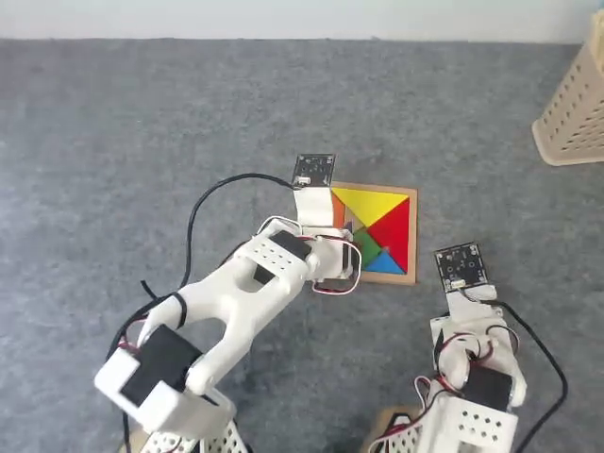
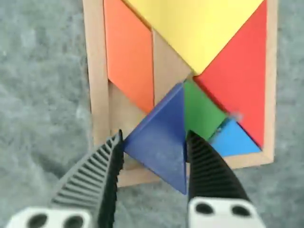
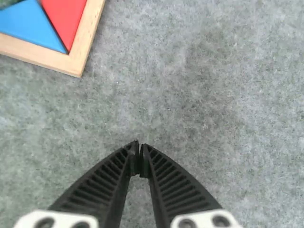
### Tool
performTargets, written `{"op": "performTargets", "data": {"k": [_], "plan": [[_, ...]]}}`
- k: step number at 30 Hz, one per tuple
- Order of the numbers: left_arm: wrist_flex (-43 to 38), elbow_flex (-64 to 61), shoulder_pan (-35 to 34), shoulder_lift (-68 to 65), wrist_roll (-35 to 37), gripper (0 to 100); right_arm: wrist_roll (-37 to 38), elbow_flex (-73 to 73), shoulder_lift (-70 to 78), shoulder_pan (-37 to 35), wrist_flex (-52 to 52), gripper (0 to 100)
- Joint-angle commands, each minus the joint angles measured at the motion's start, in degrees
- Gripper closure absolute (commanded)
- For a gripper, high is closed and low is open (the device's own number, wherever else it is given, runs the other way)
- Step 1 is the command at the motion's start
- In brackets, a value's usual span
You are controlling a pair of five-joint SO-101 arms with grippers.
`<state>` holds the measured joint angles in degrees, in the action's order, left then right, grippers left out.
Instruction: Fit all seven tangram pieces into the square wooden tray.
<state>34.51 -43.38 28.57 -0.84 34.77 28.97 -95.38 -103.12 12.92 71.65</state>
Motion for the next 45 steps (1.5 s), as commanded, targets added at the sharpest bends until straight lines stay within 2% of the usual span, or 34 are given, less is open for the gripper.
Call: {"op": "performTargets", "data": {"k": [1,12,45], "plan": [[-1.14,2.33,0.0,0.26,0.44,92,0.44,-1.05,-0.84,0.75,0.57,99.1],[-1.14,2.33,-2.81,0.0,0.44,92,0.44,-1.05,-0.84,0.75,0.57,99.1],[0.0,2.51,-2.37,0.44,0.44,92,0.44,-1.05,-0.84,0.4,0.57,99.1]]}}
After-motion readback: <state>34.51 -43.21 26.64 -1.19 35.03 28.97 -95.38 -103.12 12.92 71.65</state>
